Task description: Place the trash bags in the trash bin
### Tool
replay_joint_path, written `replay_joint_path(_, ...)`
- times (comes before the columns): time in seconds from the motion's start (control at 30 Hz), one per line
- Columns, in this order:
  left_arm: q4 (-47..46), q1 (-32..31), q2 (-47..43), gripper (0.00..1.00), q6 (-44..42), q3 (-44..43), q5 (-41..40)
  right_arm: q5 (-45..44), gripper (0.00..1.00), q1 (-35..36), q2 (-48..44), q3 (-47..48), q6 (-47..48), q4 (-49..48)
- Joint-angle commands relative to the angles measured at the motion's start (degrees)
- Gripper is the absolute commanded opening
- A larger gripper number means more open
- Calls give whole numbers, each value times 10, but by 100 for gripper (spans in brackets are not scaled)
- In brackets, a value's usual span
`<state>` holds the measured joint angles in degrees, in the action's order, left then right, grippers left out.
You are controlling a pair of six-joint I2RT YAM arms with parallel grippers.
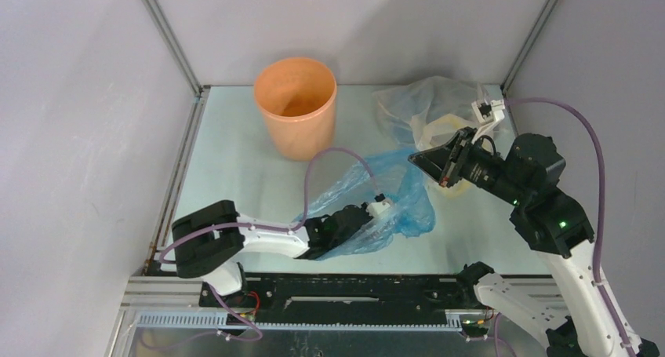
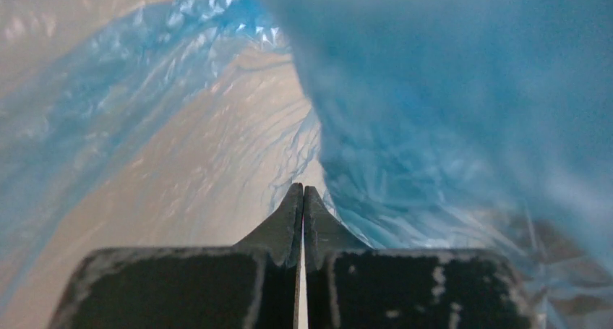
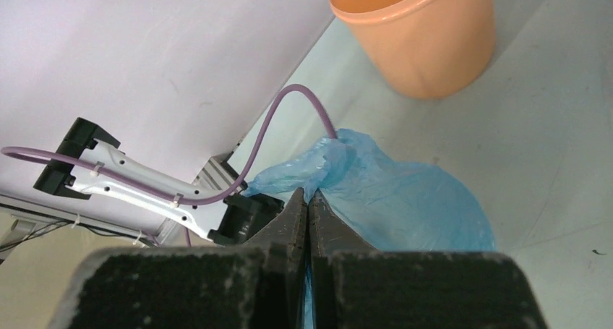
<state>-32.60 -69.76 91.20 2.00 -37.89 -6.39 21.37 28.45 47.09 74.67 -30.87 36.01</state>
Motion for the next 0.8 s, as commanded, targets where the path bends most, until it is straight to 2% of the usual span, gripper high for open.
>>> replay_joint_path(0.0,262,-18,9,0,0,-104,-106,-15,0,-5,3,18,6,3)
replay_joint_path(0.1,368,-28,44,0,10,-150,-138,-25,0,-15,7,39,14,13)
replay_joint_path(0.33,413,-29,31,0,27,-147,-129,-42,0,-36,29,103,43,59)
replay_joint_path(0.47,483,-29,31,0,35,-167,-138,-48,0,-45,35,116,51,67)
replay_joint_path(0.63,510,-29,-3,2,36,-160,-133,-51,0,-55,35,109,60,71)
replay_joint_path(0.77,605,-29,11,3,33,-201,-121,-58,0,-73,33,118,70,82)
